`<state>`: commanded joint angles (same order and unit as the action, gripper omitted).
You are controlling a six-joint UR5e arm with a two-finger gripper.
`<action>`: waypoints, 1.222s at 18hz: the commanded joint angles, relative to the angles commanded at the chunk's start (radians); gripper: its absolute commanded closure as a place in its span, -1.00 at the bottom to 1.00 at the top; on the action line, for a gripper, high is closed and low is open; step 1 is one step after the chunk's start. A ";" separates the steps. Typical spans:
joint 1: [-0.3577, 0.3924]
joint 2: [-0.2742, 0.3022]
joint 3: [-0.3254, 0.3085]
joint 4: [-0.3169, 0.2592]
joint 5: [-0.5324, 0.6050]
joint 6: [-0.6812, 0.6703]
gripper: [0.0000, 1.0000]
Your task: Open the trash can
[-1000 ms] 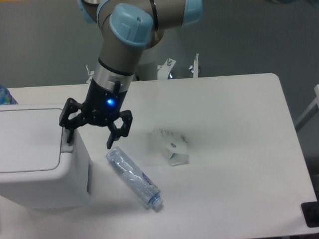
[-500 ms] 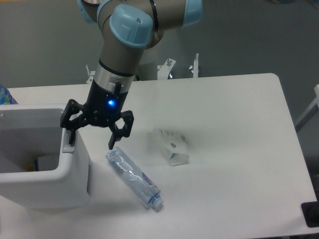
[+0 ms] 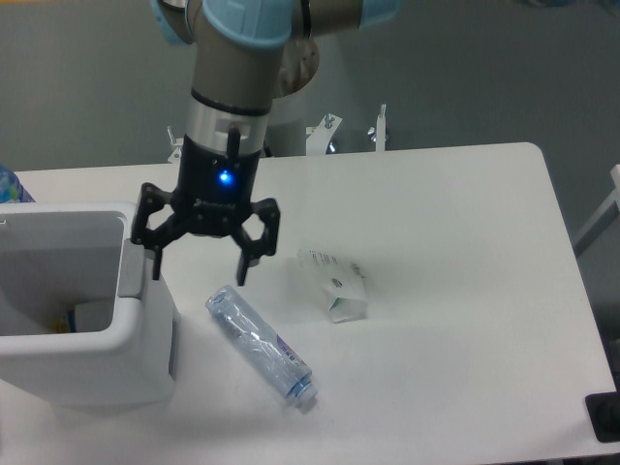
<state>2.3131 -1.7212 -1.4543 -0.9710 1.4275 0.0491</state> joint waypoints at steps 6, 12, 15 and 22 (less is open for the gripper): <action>0.107 0.014 0.046 -0.006 0.057 0.075 -1.00; 0.250 0.068 -0.026 -0.071 0.163 0.384 -1.00; 0.304 0.092 -0.037 -0.138 0.163 0.617 -1.00; 0.414 0.158 -0.141 -0.152 0.165 1.069 -1.00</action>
<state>2.7273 -1.5632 -1.5952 -1.1229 1.5923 1.1177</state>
